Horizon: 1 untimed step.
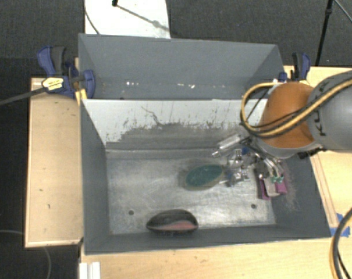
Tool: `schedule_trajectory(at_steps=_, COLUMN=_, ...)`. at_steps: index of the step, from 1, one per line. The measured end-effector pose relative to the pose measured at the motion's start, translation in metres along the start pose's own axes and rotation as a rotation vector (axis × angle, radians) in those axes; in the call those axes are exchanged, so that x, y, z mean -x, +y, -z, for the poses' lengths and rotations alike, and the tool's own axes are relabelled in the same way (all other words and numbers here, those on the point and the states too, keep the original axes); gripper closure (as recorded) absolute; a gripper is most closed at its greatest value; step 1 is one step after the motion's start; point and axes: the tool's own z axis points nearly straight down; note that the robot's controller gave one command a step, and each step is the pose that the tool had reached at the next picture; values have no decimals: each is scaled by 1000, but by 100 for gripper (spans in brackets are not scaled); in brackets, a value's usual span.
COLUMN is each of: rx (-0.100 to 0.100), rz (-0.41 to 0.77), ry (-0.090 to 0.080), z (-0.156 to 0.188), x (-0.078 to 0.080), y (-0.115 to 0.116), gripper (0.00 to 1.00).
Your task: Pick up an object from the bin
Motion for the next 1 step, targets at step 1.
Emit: schedule_trajectory(at_steps=1, rx=0, rz=-6, ry=1, z=159, x=6, y=-1, gripper=100)
